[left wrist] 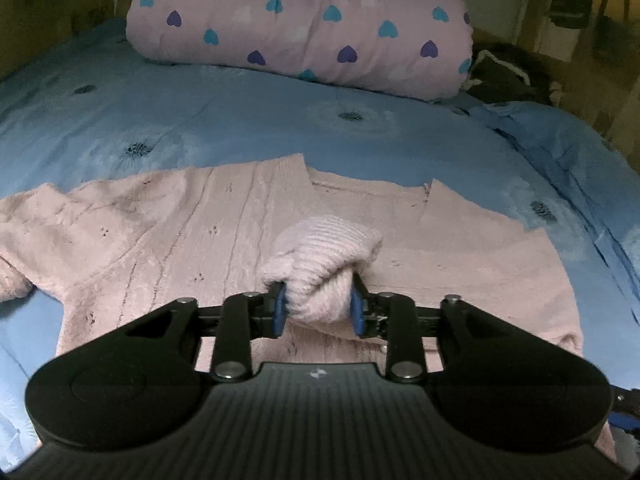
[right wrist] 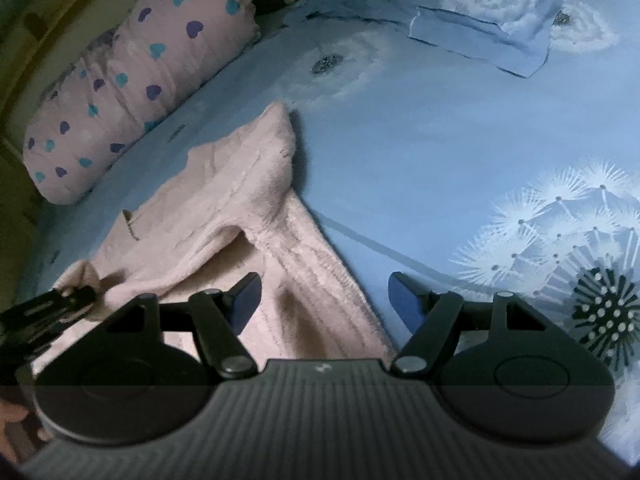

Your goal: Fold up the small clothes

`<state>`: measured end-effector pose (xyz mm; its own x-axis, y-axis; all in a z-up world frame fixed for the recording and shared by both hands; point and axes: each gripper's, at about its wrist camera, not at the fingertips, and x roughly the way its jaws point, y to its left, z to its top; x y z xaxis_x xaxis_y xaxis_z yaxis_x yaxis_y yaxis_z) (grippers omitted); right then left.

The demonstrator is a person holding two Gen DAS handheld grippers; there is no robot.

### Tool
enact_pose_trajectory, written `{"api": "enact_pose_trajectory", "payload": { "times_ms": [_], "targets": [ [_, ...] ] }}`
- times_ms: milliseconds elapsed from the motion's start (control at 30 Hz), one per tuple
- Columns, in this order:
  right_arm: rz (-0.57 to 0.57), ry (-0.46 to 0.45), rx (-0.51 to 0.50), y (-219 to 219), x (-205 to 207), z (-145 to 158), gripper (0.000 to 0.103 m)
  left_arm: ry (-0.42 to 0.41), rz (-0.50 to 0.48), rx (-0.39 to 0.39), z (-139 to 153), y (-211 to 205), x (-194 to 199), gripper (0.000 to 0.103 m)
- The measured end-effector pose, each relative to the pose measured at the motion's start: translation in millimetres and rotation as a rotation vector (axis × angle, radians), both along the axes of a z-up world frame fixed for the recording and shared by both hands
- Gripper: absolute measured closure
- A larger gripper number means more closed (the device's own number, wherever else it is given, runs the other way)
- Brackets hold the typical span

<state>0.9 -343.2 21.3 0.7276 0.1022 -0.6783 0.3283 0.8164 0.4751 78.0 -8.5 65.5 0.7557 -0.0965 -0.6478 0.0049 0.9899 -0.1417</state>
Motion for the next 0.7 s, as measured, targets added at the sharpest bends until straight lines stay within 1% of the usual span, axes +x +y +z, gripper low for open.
{"api": "enact_pose_trajectory", "payload": {
  "times_ms": [33,67,100,133,200,367,467,567,700],
  "targets": [
    [-0.006,0.002,-0.003,-1.0,0.1,-0.2,0.031,0.003,0.004,-0.019,1.8,3.2,-0.8,0.049],
    [-0.008,0.003,-0.002,-2.1,-0.7,-1.3,0.031,0.002,0.014,-0.038,3.1,6.9,-1.5,0.043],
    [-0.008,0.005,0.000,-2.4,-0.9,-2.0,0.031,-0.003,0.026,-0.054,4.8,10.2,-2.4,0.033],
    [-0.008,0.006,-0.001,-1.7,-0.9,-2.0,0.031,-0.011,0.036,-0.068,7.2,14.2,-2.8,0.029],
    [-0.003,0.007,-0.017,0.0,-0.9,-1.4,0.031,-0.023,0.052,-0.081,11.5,20.3,-4.8,0.024],
    [-0.003,0.010,-0.033,4.0,0.1,-1.1,0.029,-0.016,0.079,-0.053,15.1,30.1,-7.7,0.020],
    [-0.001,0.012,-0.045,6.0,0.4,-1.2,0.029,0.017,0.110,-0.045,11.2,38.0,-9.2,0.019],
    [0.000,0.011,-0.047,7.8,1.7,-0.6,0.029,0.040,0.088,-0.072,8.5,44.2,-11.6,0.019],
    [0.003,0.016,-0.048,7.4,3.0,0.0,0.029,0.051,0.055,-0.052,7.0,44.7,-12.0,0.018]
  ]
}}
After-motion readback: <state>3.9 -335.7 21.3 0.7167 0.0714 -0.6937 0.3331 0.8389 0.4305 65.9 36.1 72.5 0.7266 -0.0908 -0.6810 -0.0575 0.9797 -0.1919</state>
